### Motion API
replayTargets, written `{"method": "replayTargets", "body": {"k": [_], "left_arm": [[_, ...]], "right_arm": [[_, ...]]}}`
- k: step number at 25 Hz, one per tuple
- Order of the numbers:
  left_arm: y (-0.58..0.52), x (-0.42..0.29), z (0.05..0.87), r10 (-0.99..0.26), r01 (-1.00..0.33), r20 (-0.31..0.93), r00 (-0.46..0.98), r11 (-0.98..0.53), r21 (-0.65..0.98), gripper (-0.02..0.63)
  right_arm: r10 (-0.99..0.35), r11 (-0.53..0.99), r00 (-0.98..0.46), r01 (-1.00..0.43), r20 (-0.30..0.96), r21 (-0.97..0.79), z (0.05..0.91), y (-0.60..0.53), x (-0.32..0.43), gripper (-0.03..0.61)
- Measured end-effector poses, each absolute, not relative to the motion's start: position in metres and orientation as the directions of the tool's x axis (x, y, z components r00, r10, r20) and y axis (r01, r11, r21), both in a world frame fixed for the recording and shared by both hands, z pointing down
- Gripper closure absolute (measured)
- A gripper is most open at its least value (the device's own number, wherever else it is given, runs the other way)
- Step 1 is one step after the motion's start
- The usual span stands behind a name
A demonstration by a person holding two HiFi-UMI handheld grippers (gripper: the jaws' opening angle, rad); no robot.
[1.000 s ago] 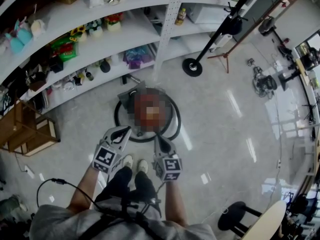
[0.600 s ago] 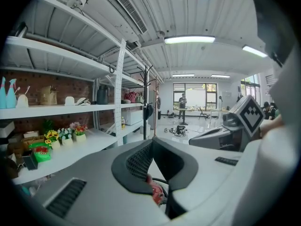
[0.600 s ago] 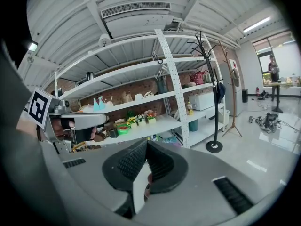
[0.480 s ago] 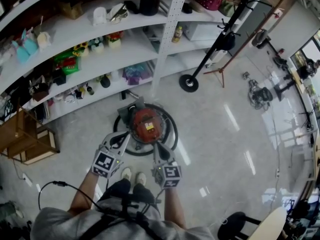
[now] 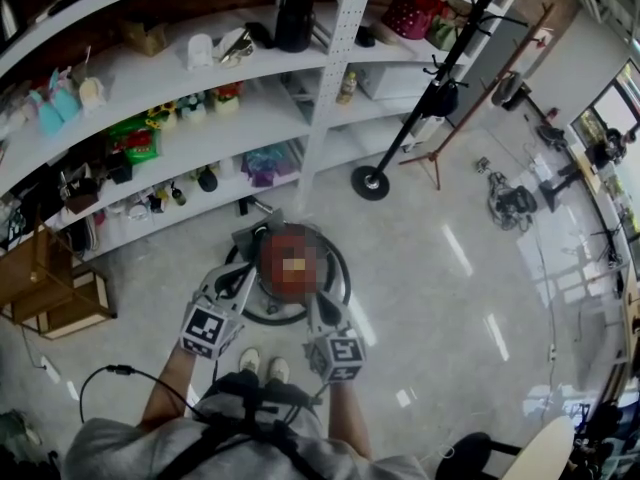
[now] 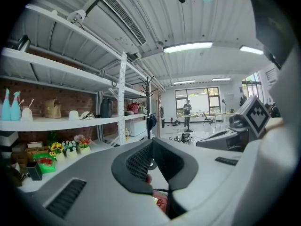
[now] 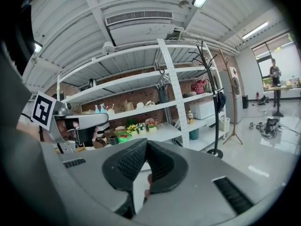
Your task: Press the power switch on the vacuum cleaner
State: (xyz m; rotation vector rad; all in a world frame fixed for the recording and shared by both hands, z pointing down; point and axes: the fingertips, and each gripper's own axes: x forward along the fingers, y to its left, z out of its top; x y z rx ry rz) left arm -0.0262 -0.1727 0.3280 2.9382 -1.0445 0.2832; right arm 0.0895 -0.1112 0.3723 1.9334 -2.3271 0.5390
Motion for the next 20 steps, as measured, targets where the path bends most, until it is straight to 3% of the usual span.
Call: {"method": "replayTargets", "body": {"k": [20], "left_arm": [[-0.148, -0.060, 0.286, -0.675, -0.665, 0.101, 0.731, -0.738, -0.113, 0.606]], "right_arm": [[-0.957, 0.176, -0.209, -0.969, 0.199, -0.173, 0.332, -0.081, 0.087, 0.566]]}}
